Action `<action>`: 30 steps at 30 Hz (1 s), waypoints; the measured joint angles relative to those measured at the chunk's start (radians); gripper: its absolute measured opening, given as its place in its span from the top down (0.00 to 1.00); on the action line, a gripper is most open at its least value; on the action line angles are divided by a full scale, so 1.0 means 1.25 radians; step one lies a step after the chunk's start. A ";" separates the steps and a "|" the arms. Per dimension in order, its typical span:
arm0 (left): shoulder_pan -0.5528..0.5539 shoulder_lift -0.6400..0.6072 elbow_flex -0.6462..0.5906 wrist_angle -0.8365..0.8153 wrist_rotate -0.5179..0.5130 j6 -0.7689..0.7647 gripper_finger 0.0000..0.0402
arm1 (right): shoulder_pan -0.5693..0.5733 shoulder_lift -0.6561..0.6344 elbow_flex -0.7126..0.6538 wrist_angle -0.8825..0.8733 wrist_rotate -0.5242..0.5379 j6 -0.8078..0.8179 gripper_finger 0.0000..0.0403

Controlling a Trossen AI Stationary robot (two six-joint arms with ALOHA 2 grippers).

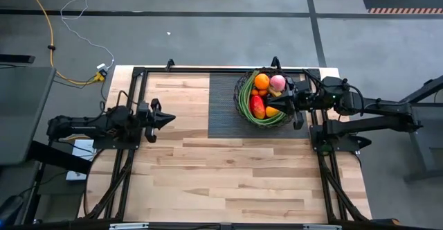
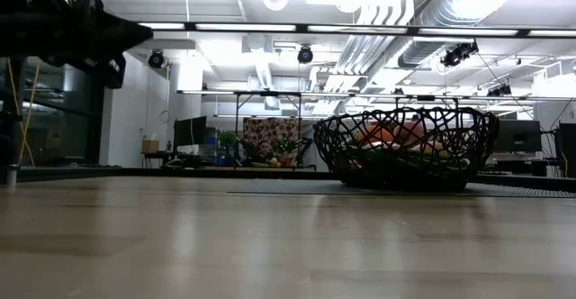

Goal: Build produce basket
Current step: Return to Home Position

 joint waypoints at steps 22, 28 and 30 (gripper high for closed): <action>0.002 -0.024 0.002 -0.117 -0.021 0.039 1.00 | -0.001 -0.072 -0.001 -0.050 0.001 -0.019 1.00; 0.002 -0.024 0.002 -0.117 -0.021 0.039 0.99 | -0.001 -0.169 -0.001 -0.166 0.045 -0.049 1.00; 0.002 -0.024 0.002 -0.117 -0.021 0.039 0.99 | -0.001 -0.197 -0.001 -0.179 0.057 -0.063 1.00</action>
